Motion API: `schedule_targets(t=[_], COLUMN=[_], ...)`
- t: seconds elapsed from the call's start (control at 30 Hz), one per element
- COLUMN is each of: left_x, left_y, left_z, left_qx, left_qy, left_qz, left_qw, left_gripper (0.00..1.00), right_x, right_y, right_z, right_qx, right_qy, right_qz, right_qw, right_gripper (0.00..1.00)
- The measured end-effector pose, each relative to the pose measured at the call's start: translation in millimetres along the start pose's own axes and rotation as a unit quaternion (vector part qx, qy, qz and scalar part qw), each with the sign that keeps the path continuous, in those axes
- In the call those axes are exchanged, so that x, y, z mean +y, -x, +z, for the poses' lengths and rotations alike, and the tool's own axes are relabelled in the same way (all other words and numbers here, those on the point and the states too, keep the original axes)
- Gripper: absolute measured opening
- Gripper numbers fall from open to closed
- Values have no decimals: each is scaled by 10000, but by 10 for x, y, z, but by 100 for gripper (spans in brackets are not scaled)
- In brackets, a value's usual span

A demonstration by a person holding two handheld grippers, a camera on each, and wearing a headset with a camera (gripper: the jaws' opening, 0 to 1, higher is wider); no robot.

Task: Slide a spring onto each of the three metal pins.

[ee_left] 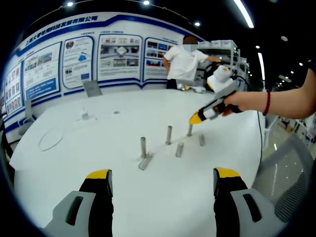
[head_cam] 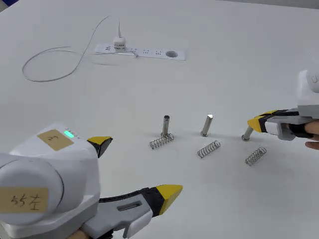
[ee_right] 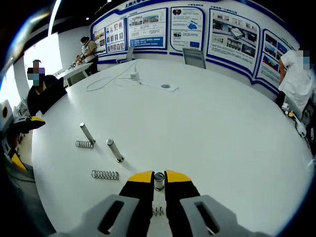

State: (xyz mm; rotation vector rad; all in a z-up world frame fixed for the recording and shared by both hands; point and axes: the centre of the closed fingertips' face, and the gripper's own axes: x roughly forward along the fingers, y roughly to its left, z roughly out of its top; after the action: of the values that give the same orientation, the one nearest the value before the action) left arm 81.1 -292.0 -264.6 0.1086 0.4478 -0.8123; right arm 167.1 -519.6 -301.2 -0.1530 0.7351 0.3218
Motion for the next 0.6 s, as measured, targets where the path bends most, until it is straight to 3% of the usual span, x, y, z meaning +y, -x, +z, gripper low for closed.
schedule_targets(t=[0.4, 0.6], left_x=[12, 83], left_y=[-5, 17], left_z=[-32, -19], left_qx=[83, 34], left_qy=[-72, 82], left_qz=[27, 112], left_qw=[9999, 9999], left_gripper=[84, 85], right_x=[8, 29], right_y=[103, 195], right_z=[109, 126], right_qx=[-252, -399], right_qy=[-60, 28], right_qz=[-50, -70], right_qw=[9997, 9992], right_gripper=[20, 29])
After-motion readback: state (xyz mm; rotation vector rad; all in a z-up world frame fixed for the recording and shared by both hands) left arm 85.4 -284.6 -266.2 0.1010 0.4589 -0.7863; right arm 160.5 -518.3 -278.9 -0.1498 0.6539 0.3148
